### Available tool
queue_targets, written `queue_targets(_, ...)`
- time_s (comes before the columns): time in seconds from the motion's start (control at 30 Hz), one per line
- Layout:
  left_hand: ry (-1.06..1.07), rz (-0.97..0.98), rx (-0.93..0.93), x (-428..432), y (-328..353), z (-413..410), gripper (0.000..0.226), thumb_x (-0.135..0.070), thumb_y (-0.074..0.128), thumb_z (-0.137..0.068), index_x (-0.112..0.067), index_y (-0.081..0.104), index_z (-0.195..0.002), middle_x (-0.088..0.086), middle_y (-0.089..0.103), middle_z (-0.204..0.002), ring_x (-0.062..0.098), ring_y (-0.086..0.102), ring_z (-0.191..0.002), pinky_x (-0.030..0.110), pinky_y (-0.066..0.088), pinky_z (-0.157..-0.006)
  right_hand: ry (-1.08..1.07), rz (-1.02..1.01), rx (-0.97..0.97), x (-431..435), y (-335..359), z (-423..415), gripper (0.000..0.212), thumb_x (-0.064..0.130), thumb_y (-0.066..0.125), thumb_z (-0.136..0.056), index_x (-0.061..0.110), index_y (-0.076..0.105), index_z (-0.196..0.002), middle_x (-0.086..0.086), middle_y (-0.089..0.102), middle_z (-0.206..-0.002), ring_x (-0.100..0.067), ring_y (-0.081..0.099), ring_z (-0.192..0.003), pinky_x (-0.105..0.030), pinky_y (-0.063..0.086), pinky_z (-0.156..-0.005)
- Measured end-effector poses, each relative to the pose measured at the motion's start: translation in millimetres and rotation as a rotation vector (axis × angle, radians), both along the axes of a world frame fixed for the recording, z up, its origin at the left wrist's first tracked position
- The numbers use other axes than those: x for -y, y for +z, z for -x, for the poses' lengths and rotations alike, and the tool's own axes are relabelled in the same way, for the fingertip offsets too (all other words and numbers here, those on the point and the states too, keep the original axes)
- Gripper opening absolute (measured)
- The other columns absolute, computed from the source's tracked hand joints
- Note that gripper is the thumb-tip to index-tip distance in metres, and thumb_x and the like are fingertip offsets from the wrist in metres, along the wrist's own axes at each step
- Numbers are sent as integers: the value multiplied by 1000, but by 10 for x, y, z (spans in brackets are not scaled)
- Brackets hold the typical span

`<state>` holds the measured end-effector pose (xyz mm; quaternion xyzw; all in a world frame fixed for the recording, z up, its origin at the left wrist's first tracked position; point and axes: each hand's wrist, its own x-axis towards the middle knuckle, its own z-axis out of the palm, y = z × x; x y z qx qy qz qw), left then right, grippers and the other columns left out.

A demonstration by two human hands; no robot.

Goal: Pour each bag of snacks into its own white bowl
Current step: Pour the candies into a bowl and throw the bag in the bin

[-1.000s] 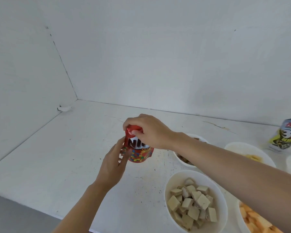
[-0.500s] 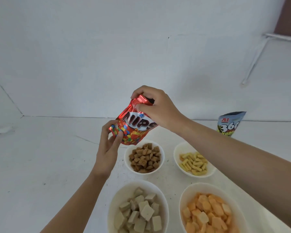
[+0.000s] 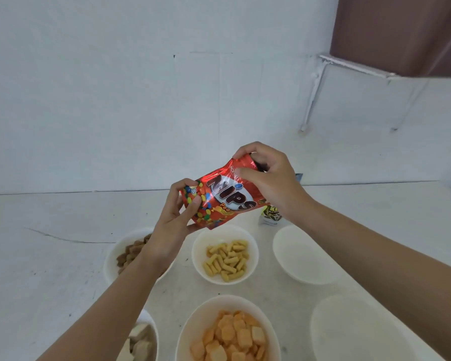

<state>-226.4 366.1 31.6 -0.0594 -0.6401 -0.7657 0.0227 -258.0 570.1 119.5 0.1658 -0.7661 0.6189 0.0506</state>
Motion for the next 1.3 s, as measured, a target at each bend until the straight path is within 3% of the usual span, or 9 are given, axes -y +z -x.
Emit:
queue_targets(0.1, -39, 5, 28, -229, -27, 65, 25, -25, 58, -99, -33, 53, -123, 6, 58, -133, 28, 68, -116, 55, 59, -90, -44, 14, 29, -278, -84, -9, 18, 3, 67, -90, 17, 66, -101, -5, 76, -92, -17, 74, -87, -33, 61, -65)
queue_targets(0.27, -83, 62, 45, -493, -52, 119, 24, -21, 58, -100, -30, 54, -121, 9, 55, -134, 31, 67, -117, 57, 58, -91, -88, 1, 82, -652, -234, -27, 18, 4, 68, -90, 20, 64, -97, -4, 76, -91, -18, 74, -91, -42, 64, -72)
queue_targets(0.43, -101, 139, 55, -686, -10, 156, 21, -20, 58, -101, -26, 55, -121, -1, 62, -123, 24, 71, -110, 50, 61, -89, -150, 0, 121, -917, -394, -27, 16, 6, 67, -91, 21, 61, -94, -7, 74, -93, -21, 74, -90, -47, 63, -75)
queue_targets(0.6, -104, 198, 65, -790, -15, 164, 24, -23, 59, -100, -25, 55, -123, -5, 63, -120, 16, 73, -103, 38, 63, -82, -157, 39, 152, -1023, -489, -16, 16, 7, 66, -92, 22, 60, -94, -2, 75, -97, -18, 75, -90, -36, 63, -65)
queue_targets(0.7, -96, 230, 75, -814, -34, 198, 22, -23, 59, -100, -28, 57, -121, -3, 61, -123, 20, 74, -104, 41, 63, -83, -164, 59, 176, -1049, -561, -3, 16, 7, 67, -93, 21, 59, -93, -2, 75, -97, -16, 75, -89, -29, 60, -61)
queue_targets(0.87, -100, 313, 58, -854, -83, 238, 17, -25, 59, -100, -34, 60, -115, -6, 62, -118, 25, 74, -101, 48, 63, -84, -201, 51, 215, -1098, -712, 27, 16, 9, 66, -94, 21, 57, -93, 0, 74, -101, -17, 73, -93, -30, 62, -64)
queue_targets(1.1, -106, 504, -6, -902, -145, 320, 20, -28, 57, -102, -44, 59, -114, -8, 56, -120, 17, 65, -104, 23, 59, -68, -287, 0, 276, -1144, -961, 6, 16, 12, 65, -96, 21, 52, -94, -6, 67, -115, -21, 70, -95, -25, 59, -58)
queue_targets(1.3, -117, 632, 4, -986, -146, 339, 21, -32, 56, -102, -51, 55, -112, -6, 52, -120, 11, 62, -100, 16, 56, -61, -308, -53, 285, -1197, -1136, -14, 16, 16, 63, -98, 25, 50, -94, -4, 66, -119, -22, 68, -98, -27, 62, -64)
